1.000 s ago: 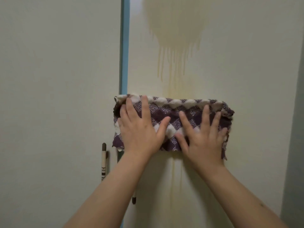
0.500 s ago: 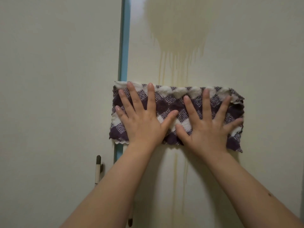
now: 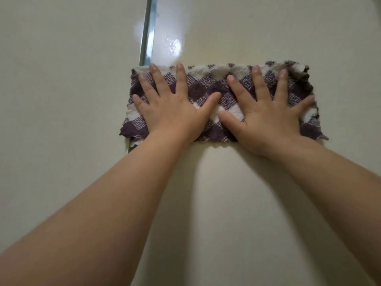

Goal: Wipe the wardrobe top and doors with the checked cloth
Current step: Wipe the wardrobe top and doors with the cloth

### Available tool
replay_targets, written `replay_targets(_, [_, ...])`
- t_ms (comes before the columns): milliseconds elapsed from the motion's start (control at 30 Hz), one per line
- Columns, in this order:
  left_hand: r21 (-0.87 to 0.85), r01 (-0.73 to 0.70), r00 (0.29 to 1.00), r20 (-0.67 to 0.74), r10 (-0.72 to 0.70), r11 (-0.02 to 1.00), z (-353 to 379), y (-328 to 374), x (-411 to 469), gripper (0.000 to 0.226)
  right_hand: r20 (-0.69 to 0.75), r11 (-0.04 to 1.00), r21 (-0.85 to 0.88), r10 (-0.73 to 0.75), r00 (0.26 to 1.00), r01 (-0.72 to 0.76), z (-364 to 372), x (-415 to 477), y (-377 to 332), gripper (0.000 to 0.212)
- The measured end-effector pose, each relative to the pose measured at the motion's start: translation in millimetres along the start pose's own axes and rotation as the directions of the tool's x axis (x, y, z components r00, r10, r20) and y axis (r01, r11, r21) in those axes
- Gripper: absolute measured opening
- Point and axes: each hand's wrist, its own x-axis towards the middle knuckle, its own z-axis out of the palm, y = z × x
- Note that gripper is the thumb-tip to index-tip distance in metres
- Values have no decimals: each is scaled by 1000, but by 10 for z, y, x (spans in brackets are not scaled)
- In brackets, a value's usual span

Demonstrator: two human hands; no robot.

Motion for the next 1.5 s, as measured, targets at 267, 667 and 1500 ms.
replay_targets(267, [15, -9, 999, -33, 10, 1000, -114, 192, 852, 92, -27, 1000, -4, -12, 1000, 12, -197, 867, 55, 65])
replay_targets(667, [1, -44, 998, -45, 44, 999, -317, 391, 1787, 91, -42, 1000, 26, -9, 999, 10, -457, 1794, 76, 65])
replay_targets(1500, [-24, -185, 982, -48, 183, 983, -71, 1842, 1550, 87, -37, 991, 41, 130, 991, -129, -604, 1748, 1579, 70])
